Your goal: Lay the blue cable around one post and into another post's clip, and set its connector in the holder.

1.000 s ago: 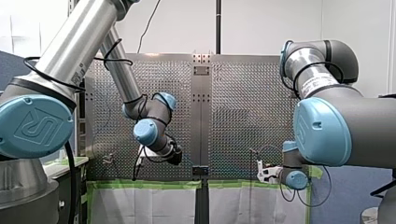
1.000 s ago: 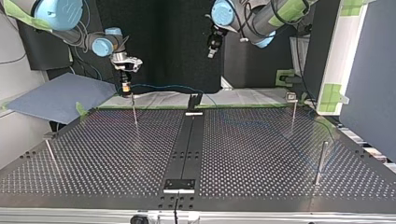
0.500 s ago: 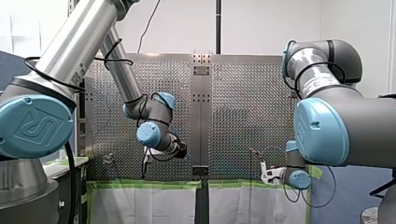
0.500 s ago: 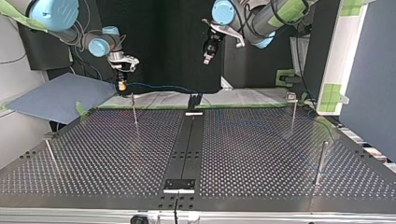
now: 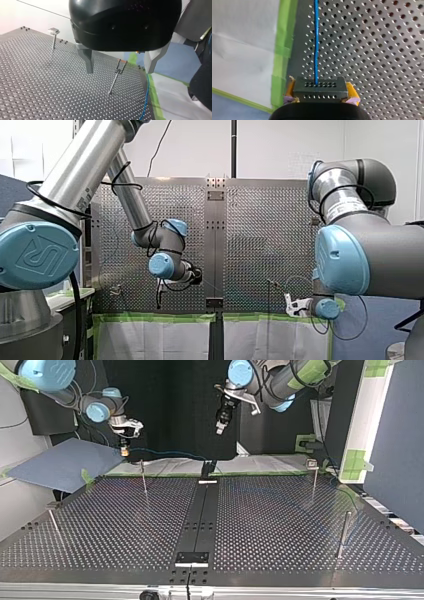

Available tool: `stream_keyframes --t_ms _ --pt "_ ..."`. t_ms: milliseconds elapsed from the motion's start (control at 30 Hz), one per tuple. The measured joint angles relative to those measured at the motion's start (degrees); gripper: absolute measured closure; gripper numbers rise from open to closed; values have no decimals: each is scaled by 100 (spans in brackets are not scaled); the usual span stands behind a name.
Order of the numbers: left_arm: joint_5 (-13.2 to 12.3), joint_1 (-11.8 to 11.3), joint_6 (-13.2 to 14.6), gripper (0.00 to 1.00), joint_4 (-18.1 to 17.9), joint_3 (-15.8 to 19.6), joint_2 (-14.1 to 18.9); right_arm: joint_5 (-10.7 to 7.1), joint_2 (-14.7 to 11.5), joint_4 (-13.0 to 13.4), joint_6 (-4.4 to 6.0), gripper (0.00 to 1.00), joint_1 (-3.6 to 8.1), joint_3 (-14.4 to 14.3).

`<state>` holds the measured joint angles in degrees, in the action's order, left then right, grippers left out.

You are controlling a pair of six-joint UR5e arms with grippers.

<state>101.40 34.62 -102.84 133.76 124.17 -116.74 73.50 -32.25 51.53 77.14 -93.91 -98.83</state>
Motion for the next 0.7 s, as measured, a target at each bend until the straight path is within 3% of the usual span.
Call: stream_keyframes --t_ms 200,433,700 --pt "-26 -28 2 0 -287 -1 1 -34 -209 -40 2 100 56 -1" --pt "-53 -38 45 0 -625 -35 2 -52 -272 -45 8 100 126 -21" --pt "-53 -43 54 0 -1022 -43 0 -297 -283 62 10 100 243 -150"
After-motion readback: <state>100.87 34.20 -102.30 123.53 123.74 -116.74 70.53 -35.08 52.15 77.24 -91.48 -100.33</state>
